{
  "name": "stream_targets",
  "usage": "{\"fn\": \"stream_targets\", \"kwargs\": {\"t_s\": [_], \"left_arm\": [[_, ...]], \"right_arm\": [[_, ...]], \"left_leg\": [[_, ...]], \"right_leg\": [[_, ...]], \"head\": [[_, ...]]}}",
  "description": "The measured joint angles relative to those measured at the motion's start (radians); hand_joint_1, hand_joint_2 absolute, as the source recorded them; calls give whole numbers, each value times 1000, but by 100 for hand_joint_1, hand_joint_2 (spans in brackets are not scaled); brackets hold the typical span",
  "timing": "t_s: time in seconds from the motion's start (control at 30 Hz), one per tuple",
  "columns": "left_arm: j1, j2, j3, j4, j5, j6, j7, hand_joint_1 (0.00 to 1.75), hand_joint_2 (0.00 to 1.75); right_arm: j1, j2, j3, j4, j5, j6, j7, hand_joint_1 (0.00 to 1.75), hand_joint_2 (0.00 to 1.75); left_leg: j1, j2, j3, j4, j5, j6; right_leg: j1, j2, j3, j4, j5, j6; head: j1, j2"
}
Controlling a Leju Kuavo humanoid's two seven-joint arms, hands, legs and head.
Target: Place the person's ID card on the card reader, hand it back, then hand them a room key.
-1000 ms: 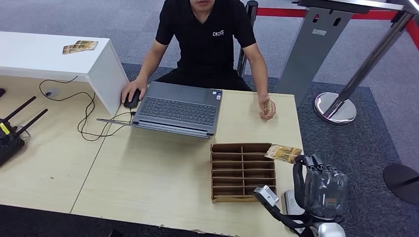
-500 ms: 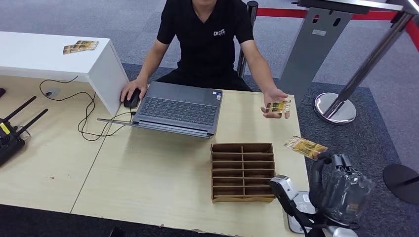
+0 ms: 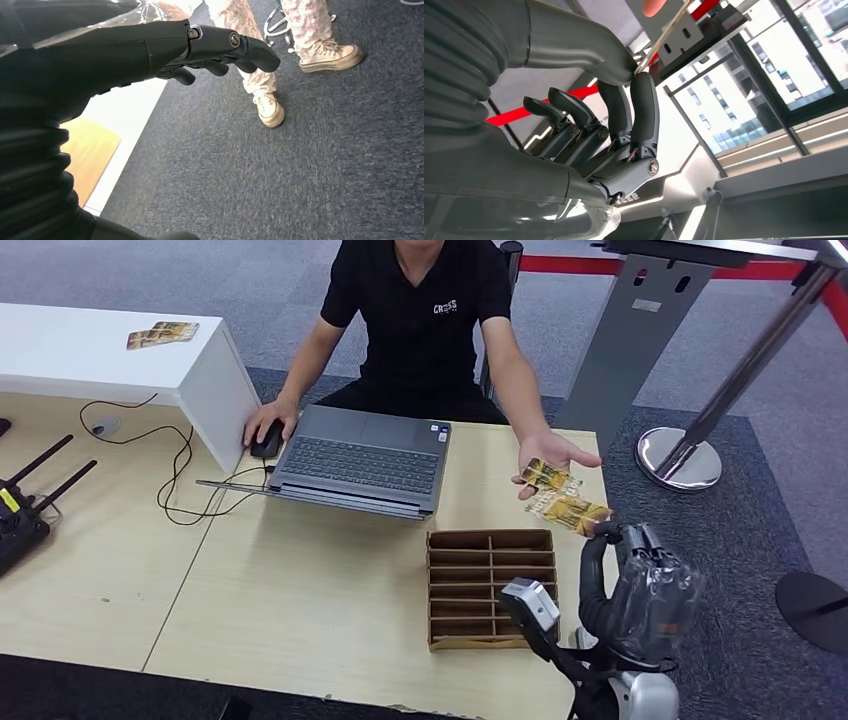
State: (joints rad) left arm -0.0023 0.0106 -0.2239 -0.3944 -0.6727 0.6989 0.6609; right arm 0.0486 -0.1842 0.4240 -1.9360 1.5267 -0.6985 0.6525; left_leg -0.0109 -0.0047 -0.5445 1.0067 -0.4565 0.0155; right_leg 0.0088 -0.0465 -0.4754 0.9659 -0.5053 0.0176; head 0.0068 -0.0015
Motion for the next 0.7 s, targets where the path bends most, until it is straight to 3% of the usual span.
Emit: {"fn": "stream_targets", "kwargs": {"t_s": [0.7], "left_arm": [[-4, 2, -27, 0, 58, 0, -41, 0, 175]], "right_arm": [[-96, 16, 128, 85, -3, 0, 36, 175, 175]], "left_leg": [[0, 0, 0, 0, 0, 0]], "right_leg": [[0, 0, 0, 0, 0, 0]], "head": [[0, 0]]}}
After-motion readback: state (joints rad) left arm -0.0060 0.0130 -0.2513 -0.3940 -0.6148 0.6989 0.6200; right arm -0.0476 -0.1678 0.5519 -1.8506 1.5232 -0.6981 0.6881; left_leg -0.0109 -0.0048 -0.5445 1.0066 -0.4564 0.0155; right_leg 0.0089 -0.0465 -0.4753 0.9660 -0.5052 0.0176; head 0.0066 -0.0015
